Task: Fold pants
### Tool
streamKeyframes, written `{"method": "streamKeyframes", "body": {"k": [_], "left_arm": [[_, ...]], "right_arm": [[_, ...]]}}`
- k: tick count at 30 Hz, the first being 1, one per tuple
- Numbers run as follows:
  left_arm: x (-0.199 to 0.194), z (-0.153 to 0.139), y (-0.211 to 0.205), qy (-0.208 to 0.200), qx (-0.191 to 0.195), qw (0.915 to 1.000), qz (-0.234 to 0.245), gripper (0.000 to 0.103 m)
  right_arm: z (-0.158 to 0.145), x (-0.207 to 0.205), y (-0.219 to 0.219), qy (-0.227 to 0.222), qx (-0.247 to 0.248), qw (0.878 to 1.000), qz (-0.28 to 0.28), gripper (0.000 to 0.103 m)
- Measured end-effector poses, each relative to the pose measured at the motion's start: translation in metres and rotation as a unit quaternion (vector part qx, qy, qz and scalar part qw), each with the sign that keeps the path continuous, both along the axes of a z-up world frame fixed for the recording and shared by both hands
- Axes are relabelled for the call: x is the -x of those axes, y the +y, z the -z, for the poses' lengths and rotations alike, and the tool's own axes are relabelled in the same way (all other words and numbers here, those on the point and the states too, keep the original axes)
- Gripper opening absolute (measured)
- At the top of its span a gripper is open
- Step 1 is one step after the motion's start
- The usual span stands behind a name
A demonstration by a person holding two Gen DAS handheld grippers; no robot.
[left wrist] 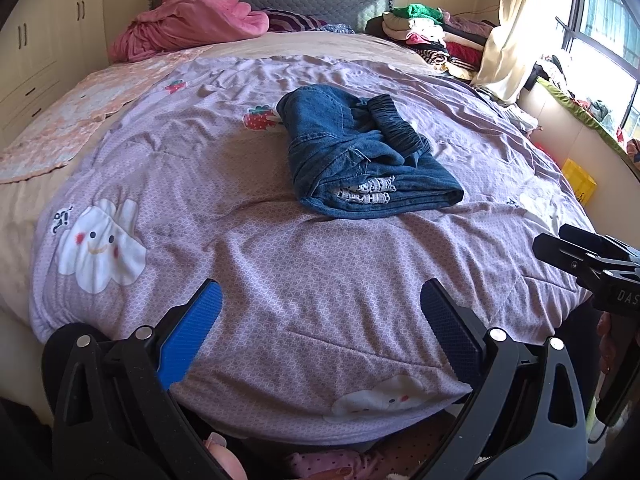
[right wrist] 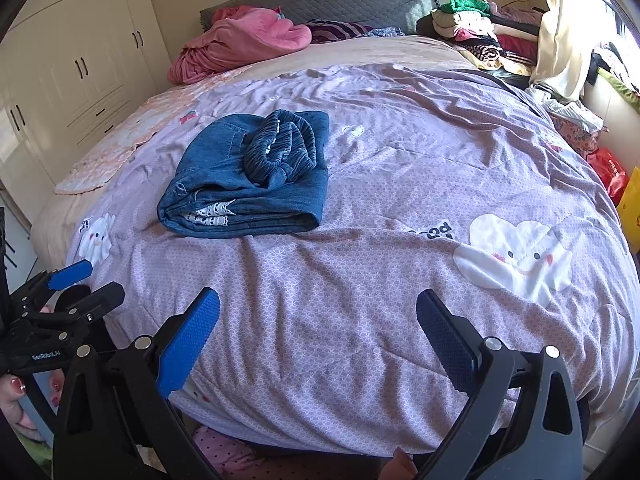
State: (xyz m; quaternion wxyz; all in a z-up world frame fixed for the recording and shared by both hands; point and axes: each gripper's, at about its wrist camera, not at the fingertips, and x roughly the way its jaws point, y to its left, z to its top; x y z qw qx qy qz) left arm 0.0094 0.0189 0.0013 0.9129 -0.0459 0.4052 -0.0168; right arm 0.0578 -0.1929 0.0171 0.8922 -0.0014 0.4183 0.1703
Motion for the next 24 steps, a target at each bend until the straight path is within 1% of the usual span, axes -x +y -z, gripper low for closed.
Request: {"method": "streamKeyframes", "body": {"k": [15, 19, 24], "left_arm": [[0.0012, 0.0021, 0.0024, 0.005, 0.009, 0.9999, 0.001, 0.093], [0.0008, 0.0022, 0.0022, 0.007, 0.003, 1.0000, -0.004, 0.093], [-0.0003, 0.0041, 0.0043, 0.012, 0.009, 0.9999, -0.005, 0.093]], "right_arm": [[0.0028, 0.0005, -0.0022, 0.002, -0.001, 1.000, 0.007, 0.098], [0.0032, 0.0002, -0.0020, 0.002, 0.000, 1.000, 0.009, 0.098], [0.0034, 0.0002, -0.0021, 0.003, -0.001, 1.000, 0.009, 0.098]]}}
